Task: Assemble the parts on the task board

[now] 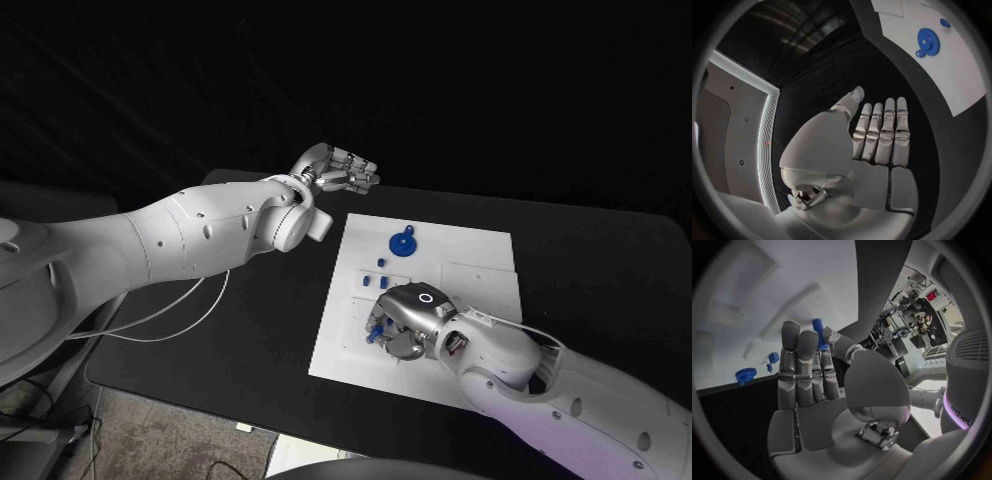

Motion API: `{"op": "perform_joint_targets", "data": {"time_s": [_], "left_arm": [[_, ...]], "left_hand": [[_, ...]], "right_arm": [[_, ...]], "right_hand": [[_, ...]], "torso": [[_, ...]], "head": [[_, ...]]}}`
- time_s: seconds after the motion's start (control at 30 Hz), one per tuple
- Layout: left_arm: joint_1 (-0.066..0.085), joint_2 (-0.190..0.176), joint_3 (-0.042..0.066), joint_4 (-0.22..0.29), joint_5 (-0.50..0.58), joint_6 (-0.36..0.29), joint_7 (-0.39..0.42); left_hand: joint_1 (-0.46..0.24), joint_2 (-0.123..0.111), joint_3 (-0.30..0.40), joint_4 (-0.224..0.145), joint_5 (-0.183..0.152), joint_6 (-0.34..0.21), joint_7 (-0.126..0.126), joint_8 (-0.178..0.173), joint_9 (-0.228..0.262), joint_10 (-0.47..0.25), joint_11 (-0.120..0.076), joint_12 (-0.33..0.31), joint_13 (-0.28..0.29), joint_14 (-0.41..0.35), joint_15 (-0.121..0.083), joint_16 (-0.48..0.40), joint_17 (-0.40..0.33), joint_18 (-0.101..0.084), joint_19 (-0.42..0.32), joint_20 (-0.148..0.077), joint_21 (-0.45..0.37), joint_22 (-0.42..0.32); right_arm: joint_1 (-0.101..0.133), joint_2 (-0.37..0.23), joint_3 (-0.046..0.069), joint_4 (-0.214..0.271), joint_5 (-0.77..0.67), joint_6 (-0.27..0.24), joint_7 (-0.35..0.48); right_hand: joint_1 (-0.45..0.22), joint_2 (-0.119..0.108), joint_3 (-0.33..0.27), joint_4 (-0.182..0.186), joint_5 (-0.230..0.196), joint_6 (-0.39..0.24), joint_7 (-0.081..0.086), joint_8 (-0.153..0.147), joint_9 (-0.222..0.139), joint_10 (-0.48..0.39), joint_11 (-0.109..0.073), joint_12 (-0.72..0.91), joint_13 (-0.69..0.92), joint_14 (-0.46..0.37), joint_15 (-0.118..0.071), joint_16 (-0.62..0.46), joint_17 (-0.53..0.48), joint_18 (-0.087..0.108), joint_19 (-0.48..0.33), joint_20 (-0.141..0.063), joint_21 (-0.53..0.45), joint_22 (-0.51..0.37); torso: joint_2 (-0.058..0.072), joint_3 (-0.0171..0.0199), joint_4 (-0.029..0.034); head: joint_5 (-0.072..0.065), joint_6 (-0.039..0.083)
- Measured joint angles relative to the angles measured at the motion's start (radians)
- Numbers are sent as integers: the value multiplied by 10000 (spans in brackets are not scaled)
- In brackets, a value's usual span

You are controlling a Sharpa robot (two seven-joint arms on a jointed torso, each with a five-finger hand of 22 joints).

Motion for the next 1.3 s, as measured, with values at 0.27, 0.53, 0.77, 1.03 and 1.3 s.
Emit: {"op": "perform_joint_targets", "data": {"time_s": [0.27, 0.53, 0.77, 1.03, 1.3], "left_arm": [[0, 1, 0, 0, 0, 5, -1], [0, 0, 0, 0, 0, 9, -3], [-1, 2, 0, 0, 0, 16, -6], [-1, 1, 0, 0, 0, 22, -9], [-1, 0, 0, -2, 0, 27, -12]], "left_hand": [[0, 0, 0, 0, 0, 0, 0, 0, 0, 0, 0, 0, 0, 0, 0, 0, 0, 0, 0, 0, 0, 1], [0, 0, 0, 0, 0, 0, 0, 0, 0, 0, 0, 0, 0, 0, 0, 0, 0, 0, 0, 0, 0, 1], [0, 0, 0, 0, 0, 0, 0, 0, 0, 0, 0, 0, 0, 0, 0, 0, 0, 0, 0, 0, 0, 2], [0, 0, 0, 0, 0, 0, 0, 0, 0, 0, 0, 0, 0, 0, 0, 0, 0, -1, 0, 0, 0, 3], [0, 0, 0, 0, 0, 0, 0, 0, 0, 0, 0, 0, 0, 0, 0, 0, 0, -1, 0, 0, 0, 3]], "right_arm": [[5, 50, -44, -8, -37, -40, -16], [-6, 76, -74, -12, -103, -152, -63], [-42, 95, -107, -13, -151, -231, -123], [-51, 108, -115, -8, -185, -301, -158], [-53, 98, -116, -13, -205, -277, -197]], "right_hand": [[-15, 16, -51, -50, -1, 1, 0, -1, 3, 16, 16, 43, 0, 2, 1, 0, 17, -62, 23, -23, 0, 18], [-42, 43, -25, -82, 39, 25, -25, -13, 2, 16, 16, 43, -1, 4, 4, 0, 31, -79, 41, -41, 0, 28], [-41, 43, -38, -95, 49, 26, -23, -18, -1, 15, 15, 42, -18, 17, 17, 0, 41, -107, 41, -40, 0, 48], [-28, 53, -40, -96, 49, 26, -22, -15, -12, 15, 15, 39, -11, 47, -10, 0, 65, -46, 40, -40, 0, 77], [-28, 53, -52, -108, 49, 24, -20, 2, -23, 15, 14, 23, -4, 47, -9, 0, 75, -45, 40, -39, 0, 98]], "torso": [[0, 2, 1], [3, 6, 9], [3, 4, 5], [2, 5, 4], [-1, 5, -1]], "head": [[9, -4], [23, -13], [35, -12], [44, -21], [50, -33]]}}
